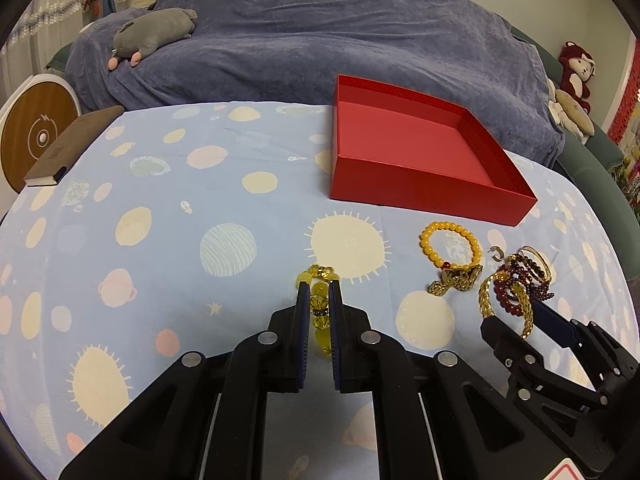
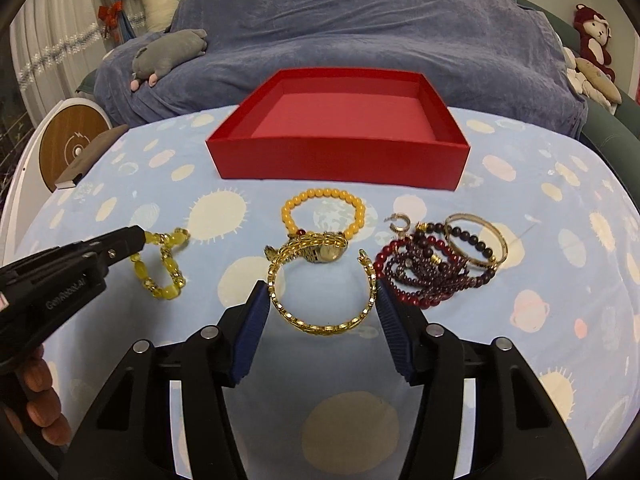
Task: Organize jewelry
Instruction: 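Grasp the chunky yellow bead bracelet with the left tool while the right grasps the gold chain bracelet, then carry both bracelets into the red box and open both tools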
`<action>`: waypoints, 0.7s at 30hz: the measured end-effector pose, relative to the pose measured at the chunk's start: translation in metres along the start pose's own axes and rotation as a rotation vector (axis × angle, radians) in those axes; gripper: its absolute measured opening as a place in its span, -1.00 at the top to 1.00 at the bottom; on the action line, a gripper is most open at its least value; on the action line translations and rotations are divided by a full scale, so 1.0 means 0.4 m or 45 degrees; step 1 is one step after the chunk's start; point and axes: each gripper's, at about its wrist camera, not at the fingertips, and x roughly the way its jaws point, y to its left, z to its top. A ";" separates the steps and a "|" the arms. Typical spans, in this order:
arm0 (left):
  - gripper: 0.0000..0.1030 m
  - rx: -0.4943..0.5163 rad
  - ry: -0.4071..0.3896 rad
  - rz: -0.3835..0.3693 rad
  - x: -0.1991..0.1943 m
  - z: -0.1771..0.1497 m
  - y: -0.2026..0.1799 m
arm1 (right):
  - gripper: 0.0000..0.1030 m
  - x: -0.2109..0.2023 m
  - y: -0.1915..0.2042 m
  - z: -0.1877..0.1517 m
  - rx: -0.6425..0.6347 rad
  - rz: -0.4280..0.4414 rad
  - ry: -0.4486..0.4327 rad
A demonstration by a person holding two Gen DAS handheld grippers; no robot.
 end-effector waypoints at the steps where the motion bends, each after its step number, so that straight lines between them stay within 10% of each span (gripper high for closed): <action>1: 0.86 0.005 -0.006 -0.001 -0.009 0.008 -0.005 | -0.01 -0.017 -0.003 0.012 -0.003 0.009 -0.014; 12: 0.86 0.147 -0.136 -0.072 -0.033 0.267 -0.125 | -0.01 -0.006 -0.157 0.288 0.025 0.018 -0.086; 21: 0.86 0.164 -0.140 -0.091 0.170 0.487 -0.213 | -0.02 0.223 -0.257 0.497 0.109 0.060 -0.028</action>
